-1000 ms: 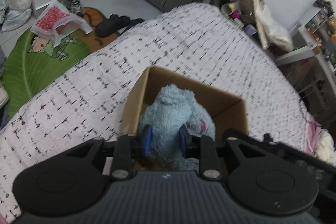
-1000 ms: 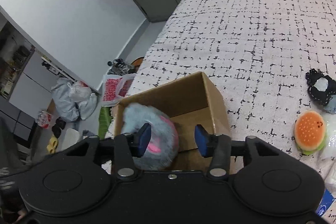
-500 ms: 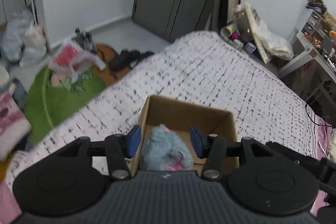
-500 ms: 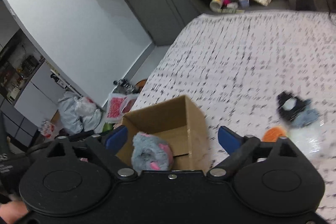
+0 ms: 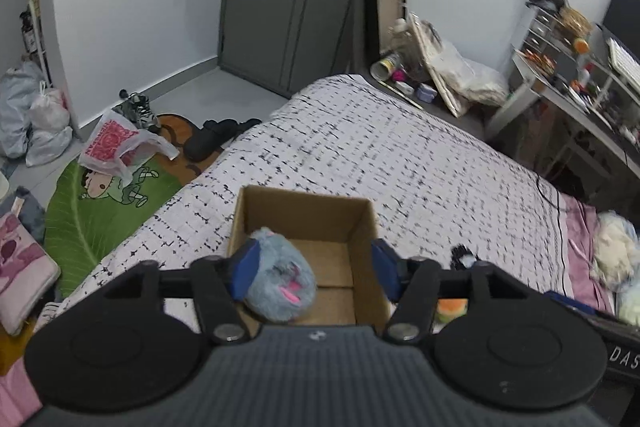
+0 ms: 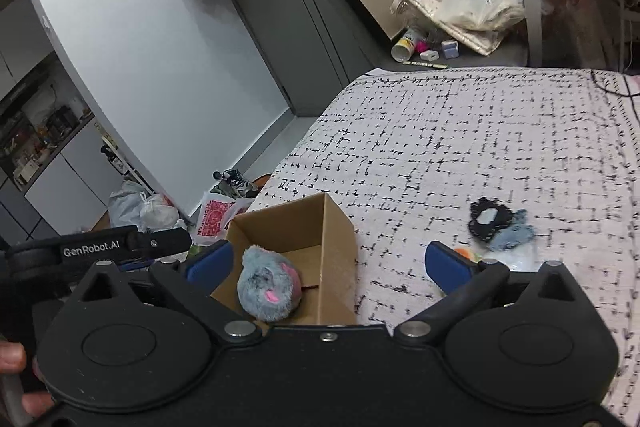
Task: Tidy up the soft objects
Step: 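Open the left tool over the box while the right tool releases the plush, then lift both tools away from the box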
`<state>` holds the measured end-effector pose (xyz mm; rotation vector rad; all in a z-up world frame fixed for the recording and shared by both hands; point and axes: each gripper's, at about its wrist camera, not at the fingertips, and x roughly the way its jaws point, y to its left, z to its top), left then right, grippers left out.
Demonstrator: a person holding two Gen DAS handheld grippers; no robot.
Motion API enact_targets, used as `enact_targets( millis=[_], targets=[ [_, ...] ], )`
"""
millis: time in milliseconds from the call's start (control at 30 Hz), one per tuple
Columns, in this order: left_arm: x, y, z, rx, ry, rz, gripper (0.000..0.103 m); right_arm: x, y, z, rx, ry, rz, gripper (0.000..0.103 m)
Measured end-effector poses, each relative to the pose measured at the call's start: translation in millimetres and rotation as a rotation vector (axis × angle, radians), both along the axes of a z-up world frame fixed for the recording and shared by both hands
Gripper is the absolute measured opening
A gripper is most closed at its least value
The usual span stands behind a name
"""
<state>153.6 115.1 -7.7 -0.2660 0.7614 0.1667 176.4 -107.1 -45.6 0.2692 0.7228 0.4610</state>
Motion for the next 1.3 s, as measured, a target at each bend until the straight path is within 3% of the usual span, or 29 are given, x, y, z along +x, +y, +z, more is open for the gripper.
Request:
enact_targets(
  millis=[300, 533, 700, 900, 967, 1067, 1300],
  targets=[
    [-37.4, -29.8, 24.4, 0.071, -0.027, -0.016, 0.077, -35.4, -40.4, 14.3, 0.003, -0.055, -0.004, 0.103],
    [-60.3, -53.7, 41.7, 0.078, -0.07, -0.064, 0.085, -58.5, -69.3, 25.3, 0.004, -0.067, -0.023, 0.103],
    [-75.9, -73.7, 50.0, 0.087, -0.08, -0.105, 0.085, -71.9, -93.5, 32.7, 0.092, -0.036, -0.017, 0.103],
    [-94.8, -92.2, 52.7, 0.075, -0.101, -0.13, 0.087, -89.9, -114.7, 39.2, 0.041, -0.071, -0.052, 0.103],
    [-100.6, -98.5, 51.4, 0.075, -0.108, -0.136, 0.096, -94.5, -121.8, 38.4, 0.029, -0.075, -0.066, 0.103],
    [-107.8, -106.7, 49.1, 0.061, -0.115, -0.149, 0.102, -101.4, -130.1, 35.2, 0.005, -0.075, -0.082, 0.103],
    [-120.7, -123.2, 43.1, 0.027, -0.116, -0.179, 0.103, -118.1, -147.2, 30.7, -0.022, -0.061, -0.102, 0.103]
  ],
)
